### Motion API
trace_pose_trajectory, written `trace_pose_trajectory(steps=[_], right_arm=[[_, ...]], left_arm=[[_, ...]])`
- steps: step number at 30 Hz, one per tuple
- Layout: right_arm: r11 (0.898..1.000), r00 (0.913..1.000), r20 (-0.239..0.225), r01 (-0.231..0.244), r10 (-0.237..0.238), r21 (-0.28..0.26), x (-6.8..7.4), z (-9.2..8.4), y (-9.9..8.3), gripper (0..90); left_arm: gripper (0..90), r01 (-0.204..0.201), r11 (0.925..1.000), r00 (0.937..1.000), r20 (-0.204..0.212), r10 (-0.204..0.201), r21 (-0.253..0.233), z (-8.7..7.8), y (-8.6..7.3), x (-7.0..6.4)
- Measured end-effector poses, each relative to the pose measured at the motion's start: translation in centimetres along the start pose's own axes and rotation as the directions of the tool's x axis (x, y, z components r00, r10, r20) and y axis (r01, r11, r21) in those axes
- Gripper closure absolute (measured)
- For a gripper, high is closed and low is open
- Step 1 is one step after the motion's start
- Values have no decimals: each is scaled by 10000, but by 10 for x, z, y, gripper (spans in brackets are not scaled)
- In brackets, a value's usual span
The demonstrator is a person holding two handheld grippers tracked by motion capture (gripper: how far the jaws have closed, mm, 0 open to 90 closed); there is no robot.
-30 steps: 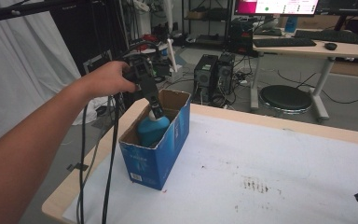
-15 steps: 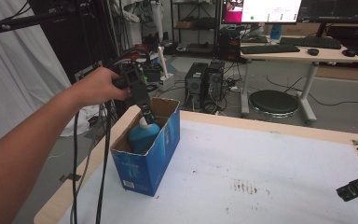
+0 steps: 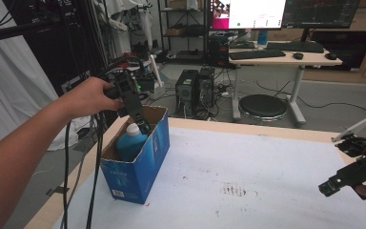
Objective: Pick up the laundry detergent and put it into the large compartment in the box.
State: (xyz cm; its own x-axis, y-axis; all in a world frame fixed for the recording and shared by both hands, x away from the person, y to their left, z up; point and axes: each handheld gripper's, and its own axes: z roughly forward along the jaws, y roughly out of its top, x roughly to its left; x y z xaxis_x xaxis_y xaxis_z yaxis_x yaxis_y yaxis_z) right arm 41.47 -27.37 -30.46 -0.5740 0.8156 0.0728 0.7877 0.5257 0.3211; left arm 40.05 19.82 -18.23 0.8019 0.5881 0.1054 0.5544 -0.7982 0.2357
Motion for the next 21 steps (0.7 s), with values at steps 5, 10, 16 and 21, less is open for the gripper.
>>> trace_pose_trajectory(steps=[5, 10, 16, 21], right_arm=[[9999, 10000, 6, 66, -66, -97, 2, -3, -3, 36], [9998, 9999, -10, 101, -101, -162, 4, -4, -4, 36], [9997, 9998, -48, 183, -184, -180, 6, -3, -5, 36], [9996, 9997, -68, 221, -222, -202, 8, -3, -5, 36]], left_arm=[[42, -278, 9996, 9996, -58, 278, 25, 3, 12, -11], [42, -699, 9975, 9975, -42, 699, 106, 9, 29, -27], [42, -933, 9955, 9956, 20, 932, 165, 19, 46, -43], [42, -1043, 9940, 9944, -158, 1048, 321, 29, 58, -57]])
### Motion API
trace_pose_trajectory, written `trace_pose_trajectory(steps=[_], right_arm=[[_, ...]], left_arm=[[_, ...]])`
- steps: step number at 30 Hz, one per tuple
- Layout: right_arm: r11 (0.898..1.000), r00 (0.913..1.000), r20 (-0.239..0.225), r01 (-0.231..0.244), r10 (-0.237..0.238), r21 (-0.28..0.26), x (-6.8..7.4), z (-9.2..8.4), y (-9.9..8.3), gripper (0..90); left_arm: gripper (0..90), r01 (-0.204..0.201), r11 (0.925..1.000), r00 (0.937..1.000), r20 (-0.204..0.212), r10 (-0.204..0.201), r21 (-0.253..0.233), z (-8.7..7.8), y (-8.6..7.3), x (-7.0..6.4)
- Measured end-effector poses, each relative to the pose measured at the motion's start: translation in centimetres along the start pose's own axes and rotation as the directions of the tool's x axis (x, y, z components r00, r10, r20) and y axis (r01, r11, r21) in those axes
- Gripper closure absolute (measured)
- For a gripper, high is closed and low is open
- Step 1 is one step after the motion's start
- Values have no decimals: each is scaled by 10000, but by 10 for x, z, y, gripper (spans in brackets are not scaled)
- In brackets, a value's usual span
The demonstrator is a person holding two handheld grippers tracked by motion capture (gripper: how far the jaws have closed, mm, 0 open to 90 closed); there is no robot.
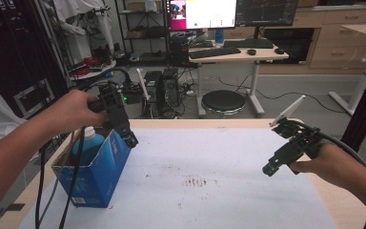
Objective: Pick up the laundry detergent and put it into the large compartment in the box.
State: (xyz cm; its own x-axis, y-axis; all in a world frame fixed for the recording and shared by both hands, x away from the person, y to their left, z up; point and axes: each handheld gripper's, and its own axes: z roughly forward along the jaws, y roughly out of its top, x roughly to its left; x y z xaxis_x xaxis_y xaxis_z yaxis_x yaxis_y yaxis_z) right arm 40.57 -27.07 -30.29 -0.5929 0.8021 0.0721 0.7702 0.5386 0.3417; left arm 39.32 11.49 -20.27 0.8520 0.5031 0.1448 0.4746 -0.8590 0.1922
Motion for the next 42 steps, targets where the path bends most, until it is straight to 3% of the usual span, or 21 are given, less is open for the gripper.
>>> trace_pose_trajectory(steps=[6, 12, 17, 27, 42], right_arm=[[9999, 10000, -22, 49, -49, -93, 2, 0, 1, 36], [9998, 9998, -71, 164, -165, -129, 5, 1, 3, 36], [9997, 9997, -86, 213, -214, -106, 7, 2, 4, 36], [9995, 9995, -77, 312, -312, -29, 7, 5, 5, 36], [9994, 9993, -93, 354, -354, -3, 8, 6, 7, 36]], left_arm=[[43, -175, 9998, 9995, 264, 174, 23, 15, 25, -18], [43, 256, 9996, 9994, 209, -259, 147, 29, 46, -21], [43, 383, 9987, 9990, 234, -391, 348, 40, 56, -21], [43, 1016, 9932, 9946, 149, -1026, 567, 46, 55, -16], [43, 1038, 9934, 9938, 361, -1056, 492, 50, 54, -13]])
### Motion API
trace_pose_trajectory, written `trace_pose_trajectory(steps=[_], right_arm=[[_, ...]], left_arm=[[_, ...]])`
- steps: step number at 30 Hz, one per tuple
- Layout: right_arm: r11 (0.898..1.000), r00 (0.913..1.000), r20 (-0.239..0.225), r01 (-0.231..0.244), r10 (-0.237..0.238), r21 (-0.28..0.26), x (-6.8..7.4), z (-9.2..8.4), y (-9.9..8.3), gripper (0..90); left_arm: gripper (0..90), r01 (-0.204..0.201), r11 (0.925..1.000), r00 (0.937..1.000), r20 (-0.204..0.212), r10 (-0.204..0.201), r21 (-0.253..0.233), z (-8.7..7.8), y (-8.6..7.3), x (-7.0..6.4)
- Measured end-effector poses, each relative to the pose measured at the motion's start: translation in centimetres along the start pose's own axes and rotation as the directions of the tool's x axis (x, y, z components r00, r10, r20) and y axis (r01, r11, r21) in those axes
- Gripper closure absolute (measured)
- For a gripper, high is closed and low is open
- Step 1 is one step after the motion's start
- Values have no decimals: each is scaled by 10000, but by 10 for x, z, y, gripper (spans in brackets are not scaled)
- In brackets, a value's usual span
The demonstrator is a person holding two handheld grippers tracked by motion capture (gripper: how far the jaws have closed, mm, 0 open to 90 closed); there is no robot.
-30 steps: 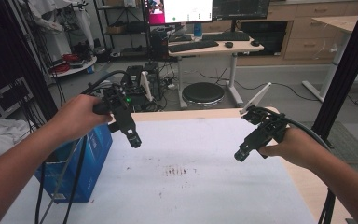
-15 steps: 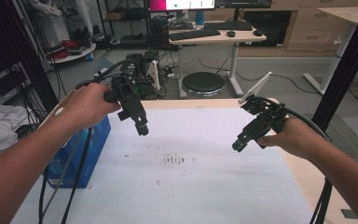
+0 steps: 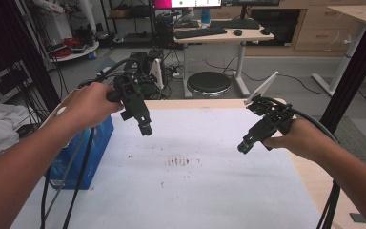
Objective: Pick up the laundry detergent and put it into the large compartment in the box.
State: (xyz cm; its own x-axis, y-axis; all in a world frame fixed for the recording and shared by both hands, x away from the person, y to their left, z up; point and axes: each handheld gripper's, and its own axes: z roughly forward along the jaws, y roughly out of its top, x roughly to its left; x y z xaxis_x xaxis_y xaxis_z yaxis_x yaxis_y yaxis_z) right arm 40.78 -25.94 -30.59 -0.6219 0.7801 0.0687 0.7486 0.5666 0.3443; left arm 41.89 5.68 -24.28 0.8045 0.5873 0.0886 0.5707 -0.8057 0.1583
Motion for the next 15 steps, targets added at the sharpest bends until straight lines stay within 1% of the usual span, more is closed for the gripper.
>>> trace_pose_trajectory(steps=[2, 7, 9, 15], right_arm=[[10000, 10000, 12, -31, 31, 22, 0, 0, 0, 36], [10000, 10000, -1, -48, 48, 27, 0, 1, 0, 36], [10000, 10000, 8, -35, 35, 20, 0, 1, 0, 36], [10000, 10000, 10, -43, 43, 54, 1, 2, 1, 36]], left_arm=[[43, -64, 10000, 10000, 67, 64, 52, 2, 0, 0], [43, -24, 10000, 9998, 196, 23, 35, 4, 1, -1], [43, -79, 10000, 9997, 234, 78, 41, 4, 0, -1], [43, -34, 10000, 9996, 271, 34, 9, 3, -1, 0]])
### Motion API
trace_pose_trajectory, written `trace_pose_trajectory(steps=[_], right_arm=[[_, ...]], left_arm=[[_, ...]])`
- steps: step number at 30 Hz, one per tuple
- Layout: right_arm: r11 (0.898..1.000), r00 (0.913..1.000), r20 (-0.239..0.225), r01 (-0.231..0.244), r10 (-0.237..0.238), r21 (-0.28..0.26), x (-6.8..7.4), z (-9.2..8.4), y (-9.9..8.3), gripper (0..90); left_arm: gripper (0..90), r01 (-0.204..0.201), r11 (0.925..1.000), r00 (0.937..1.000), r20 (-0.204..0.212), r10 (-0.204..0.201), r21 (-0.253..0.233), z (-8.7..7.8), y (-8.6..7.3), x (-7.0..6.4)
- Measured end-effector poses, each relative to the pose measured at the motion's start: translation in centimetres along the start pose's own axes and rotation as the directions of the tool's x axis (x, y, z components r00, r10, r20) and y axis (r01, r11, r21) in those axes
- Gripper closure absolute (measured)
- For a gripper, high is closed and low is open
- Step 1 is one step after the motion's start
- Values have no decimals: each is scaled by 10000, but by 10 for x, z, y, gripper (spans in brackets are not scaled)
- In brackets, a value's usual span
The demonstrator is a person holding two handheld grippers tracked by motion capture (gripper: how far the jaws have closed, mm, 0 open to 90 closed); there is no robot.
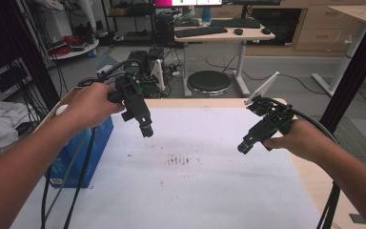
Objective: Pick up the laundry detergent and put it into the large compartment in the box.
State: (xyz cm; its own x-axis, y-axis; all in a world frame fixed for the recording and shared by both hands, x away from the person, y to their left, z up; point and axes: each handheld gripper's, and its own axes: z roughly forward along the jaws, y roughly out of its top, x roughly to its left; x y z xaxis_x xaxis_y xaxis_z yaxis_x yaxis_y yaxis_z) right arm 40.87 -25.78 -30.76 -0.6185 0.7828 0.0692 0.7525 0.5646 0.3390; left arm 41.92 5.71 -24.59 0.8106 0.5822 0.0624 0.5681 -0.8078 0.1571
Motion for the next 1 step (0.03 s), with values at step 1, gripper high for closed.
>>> trace_pose_trajectory(steps=[1], right_arm=[[10000, 10000, 13, -13, 13, -4, 0, 0, 0, 36]], left_arm=[[43, 0, 10000, 10000, 0, 0, 0, 0, 0, 0]])
